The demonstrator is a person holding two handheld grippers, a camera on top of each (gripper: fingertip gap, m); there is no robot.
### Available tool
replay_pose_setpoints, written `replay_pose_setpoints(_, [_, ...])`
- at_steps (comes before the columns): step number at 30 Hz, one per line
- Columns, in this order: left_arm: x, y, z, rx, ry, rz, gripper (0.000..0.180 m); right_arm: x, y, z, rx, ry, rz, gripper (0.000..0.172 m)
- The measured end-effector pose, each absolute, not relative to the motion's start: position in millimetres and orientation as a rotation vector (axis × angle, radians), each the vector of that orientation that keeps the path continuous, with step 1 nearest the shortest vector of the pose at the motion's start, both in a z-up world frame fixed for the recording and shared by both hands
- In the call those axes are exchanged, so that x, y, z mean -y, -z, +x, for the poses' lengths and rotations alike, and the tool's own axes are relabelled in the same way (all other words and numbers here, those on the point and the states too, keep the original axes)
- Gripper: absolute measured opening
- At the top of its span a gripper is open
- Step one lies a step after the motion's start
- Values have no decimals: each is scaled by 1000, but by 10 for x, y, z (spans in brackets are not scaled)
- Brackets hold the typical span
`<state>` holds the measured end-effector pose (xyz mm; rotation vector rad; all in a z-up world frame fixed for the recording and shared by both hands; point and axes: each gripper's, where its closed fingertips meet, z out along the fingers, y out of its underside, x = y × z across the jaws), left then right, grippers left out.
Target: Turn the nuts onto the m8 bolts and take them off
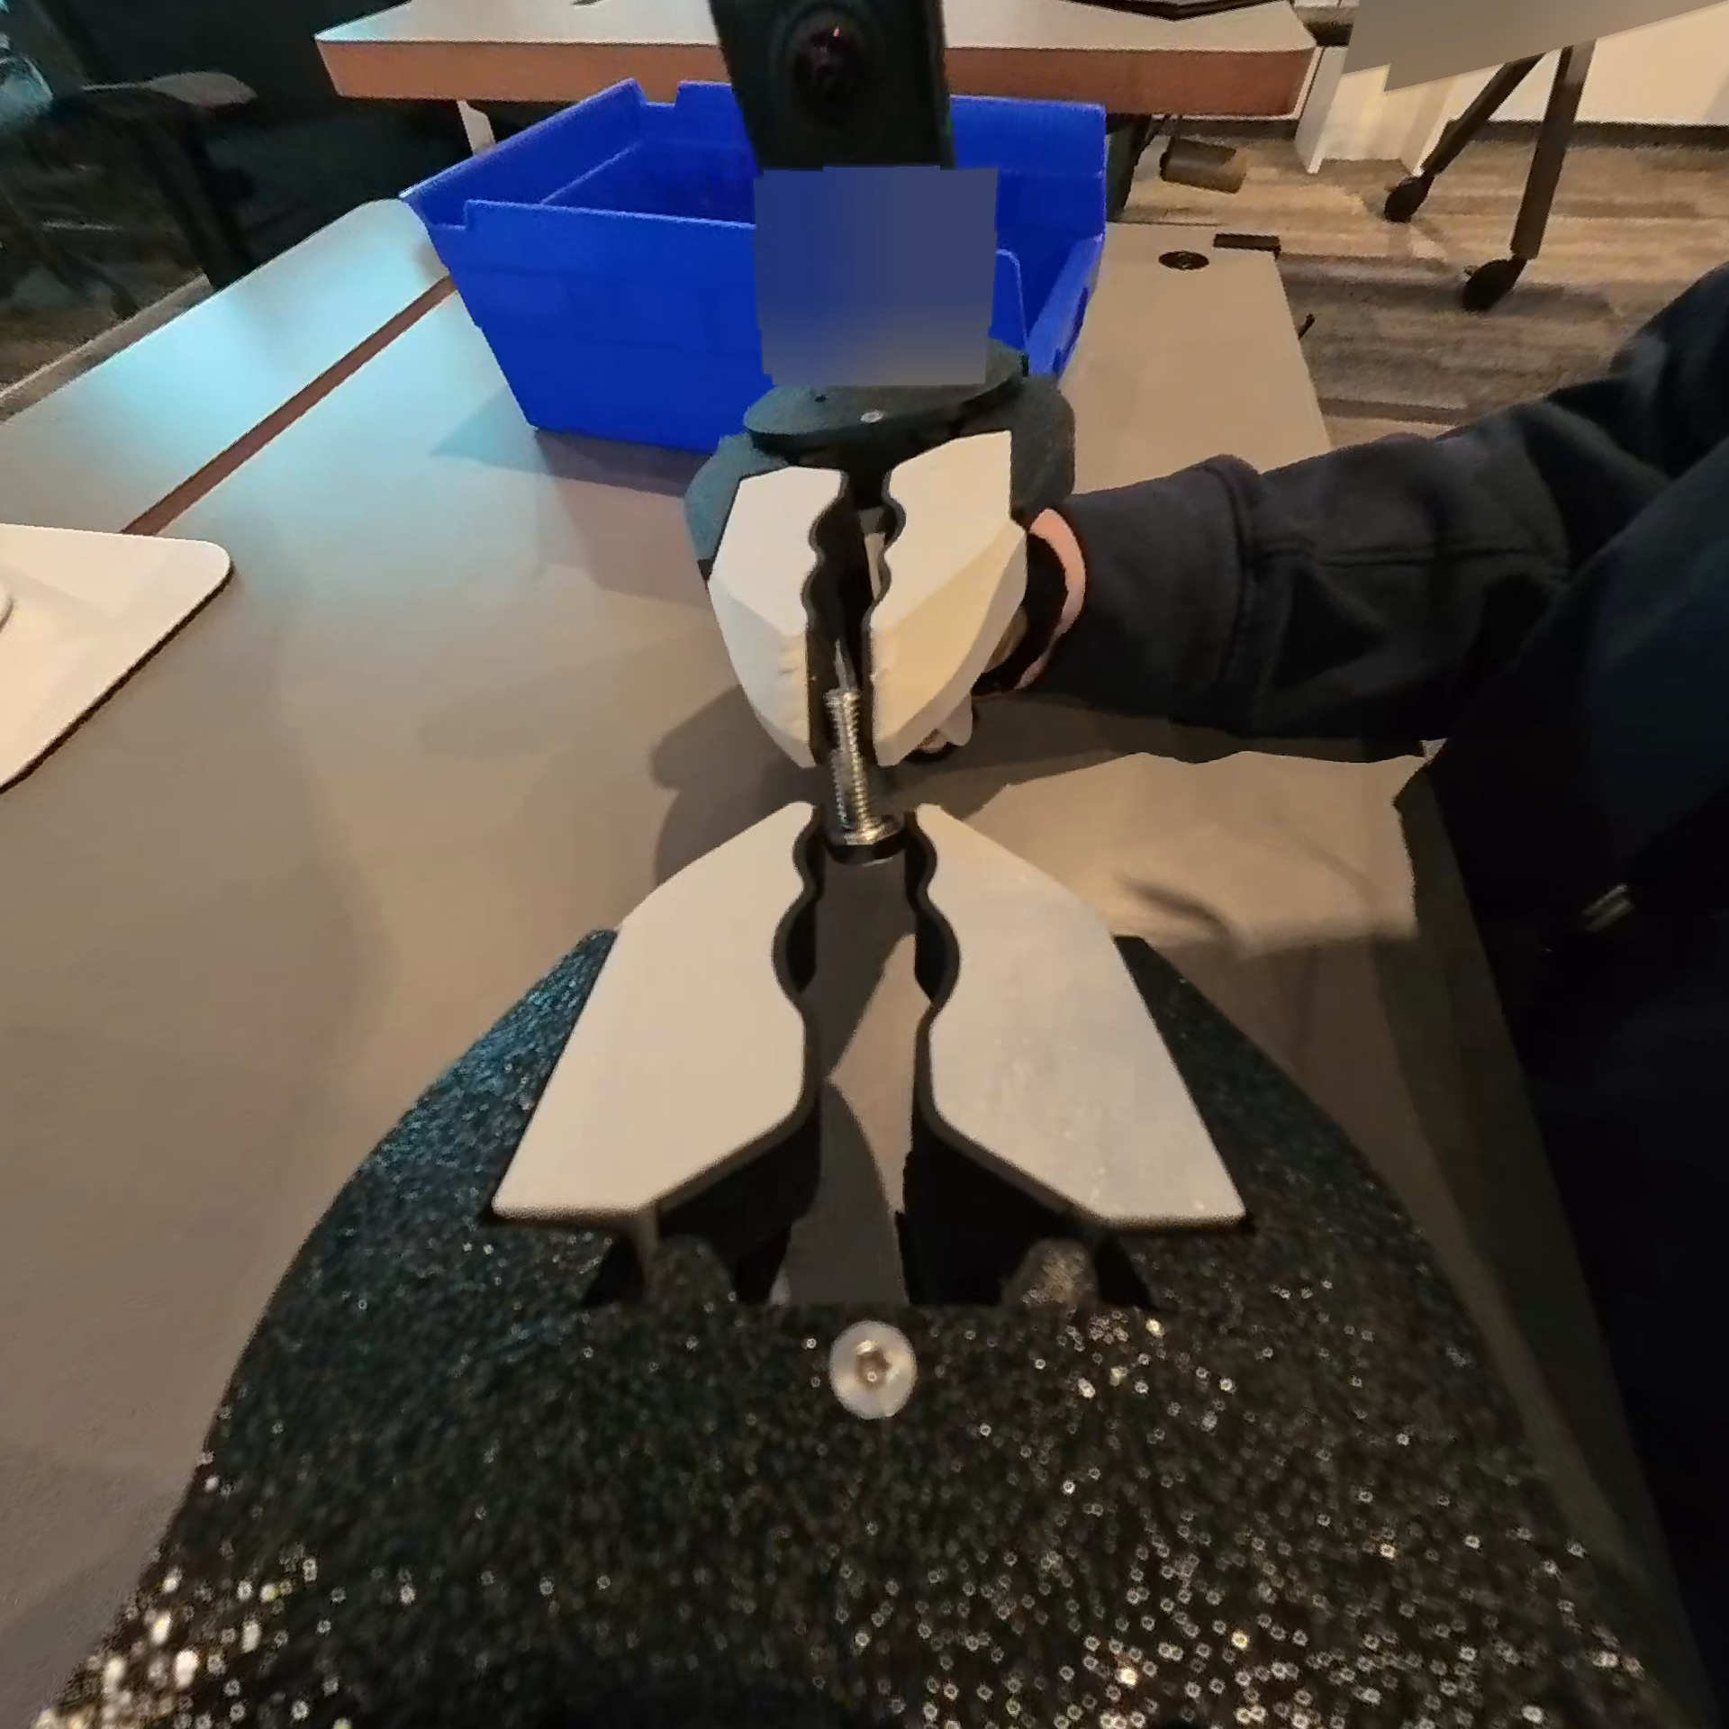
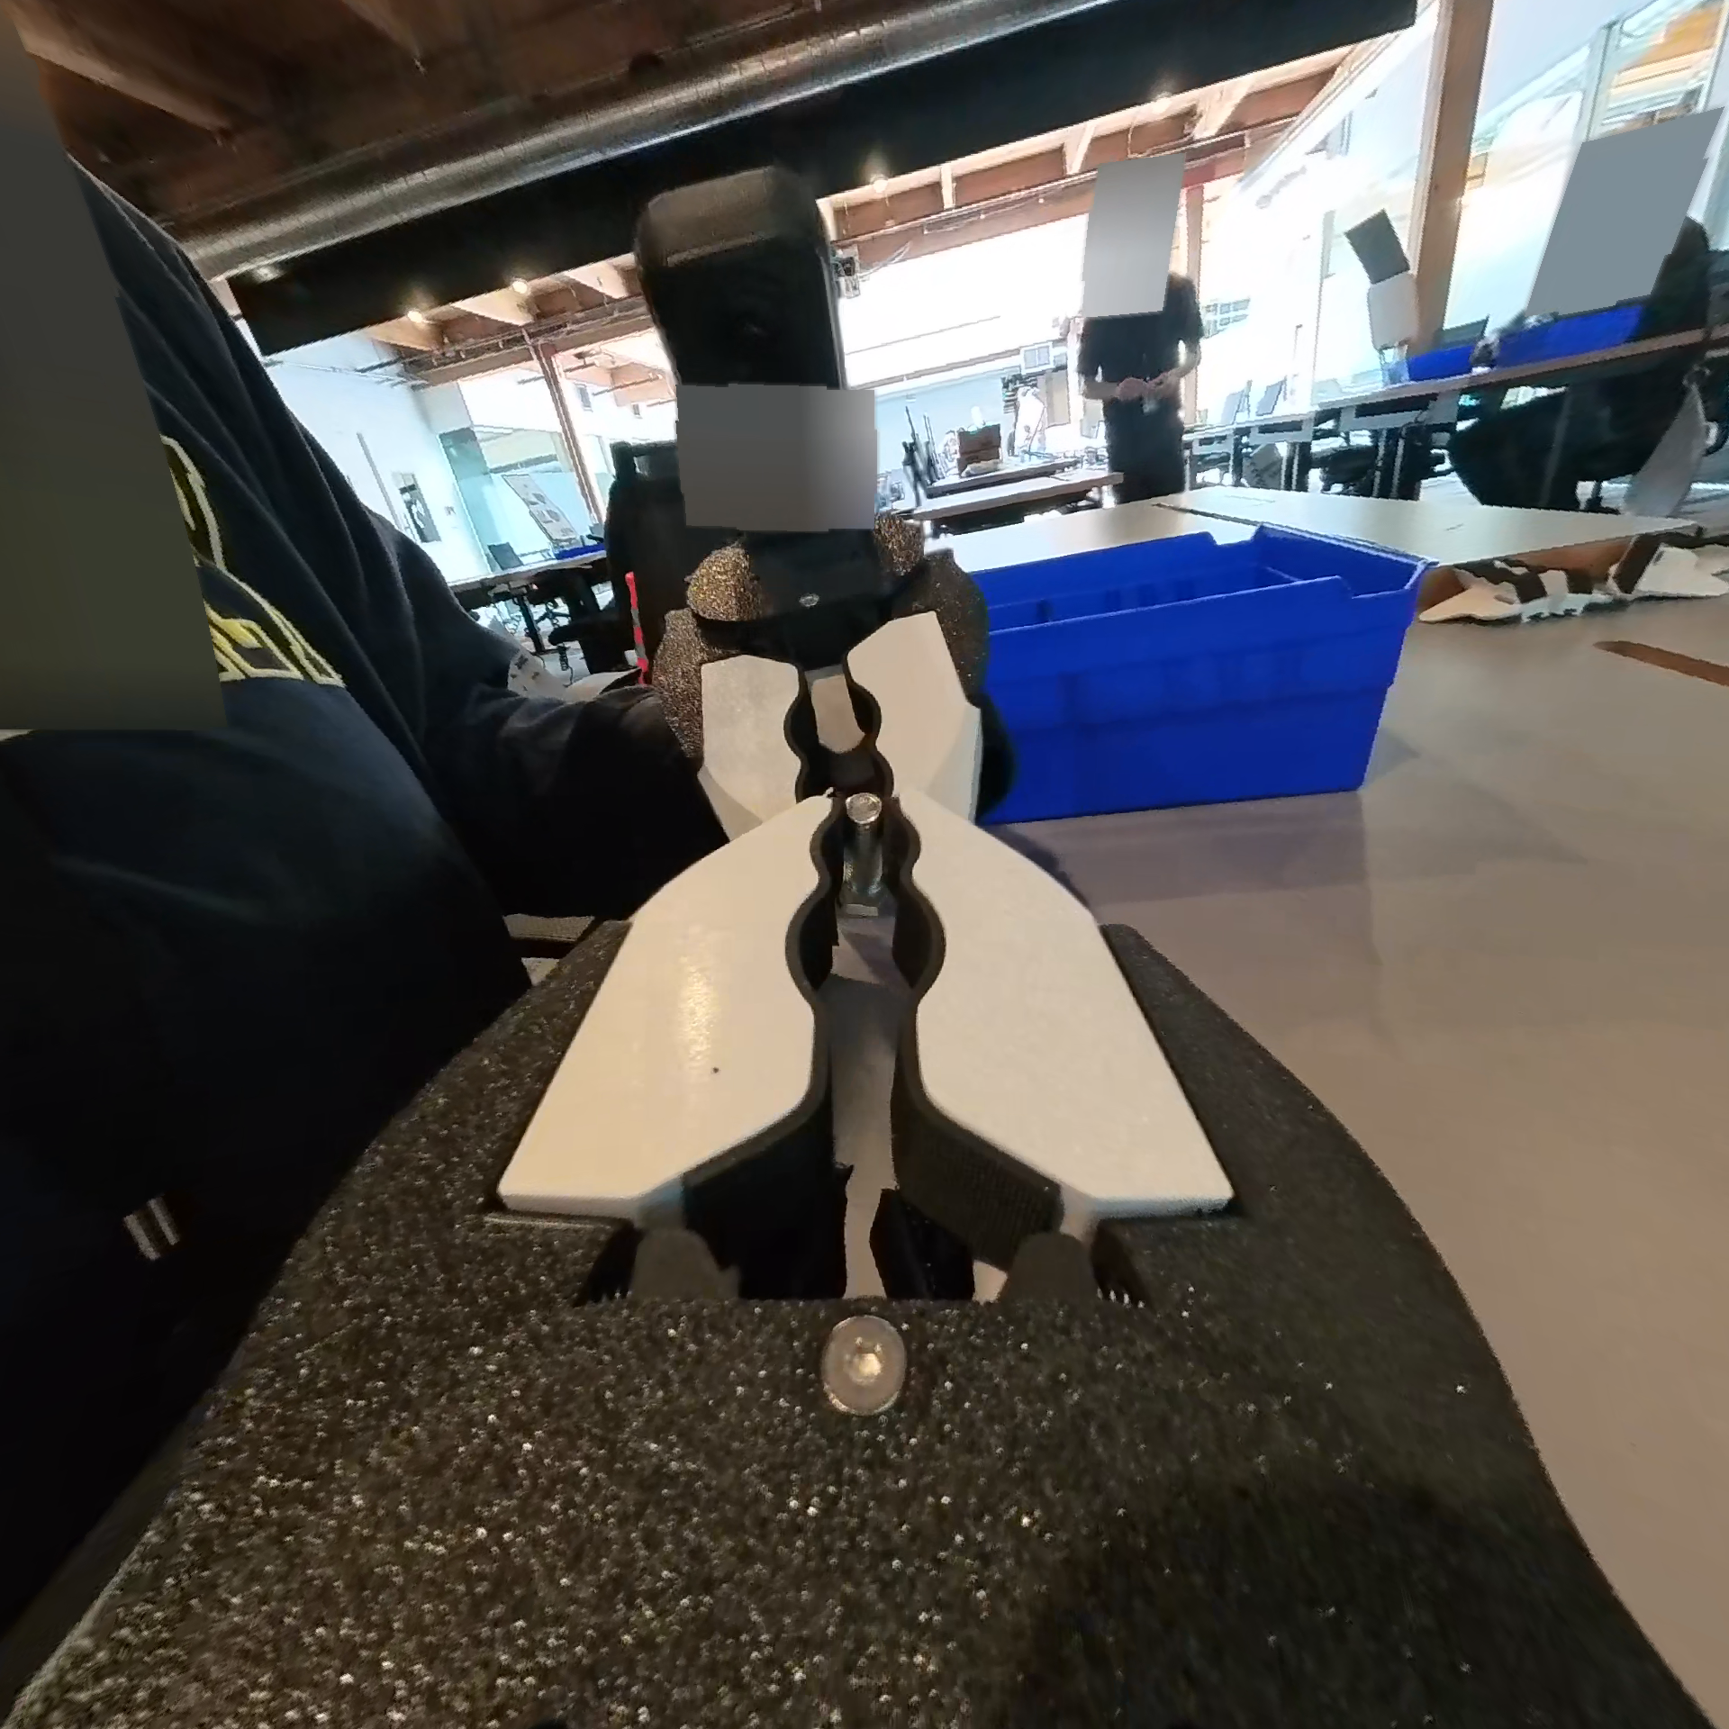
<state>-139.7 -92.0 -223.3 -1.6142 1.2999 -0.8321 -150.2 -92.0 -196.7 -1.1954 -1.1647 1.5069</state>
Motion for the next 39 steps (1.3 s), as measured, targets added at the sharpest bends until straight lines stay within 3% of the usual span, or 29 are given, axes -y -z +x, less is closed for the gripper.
replay_pose_setpoints(7, [888,2273,-1408,-1296,815,-1638,20,883,1925,-1489,1125,-1495,-1181,7])
replay_pose_setpoints(26, [871,2238,-1428,-1307,709,-1585,14,870,1955,-1508,1148,-1487,-1180,7])
replay_pose_setpoints(28, [793,2211,-1490,-1268,625,-1593,14,765,1985,-1461,1109,-1400,-1228,14])
replay_pose_setpoints(32, [608,2183,-1715,-1138,498,-1652,14,378,2397,-1318,1216,-834,-1486,28])
replay_pose_setpoints(39, [543,2249,-1840,-1023,458,-1686,14,483,2994,-1473,1436,-701,-1821,29])
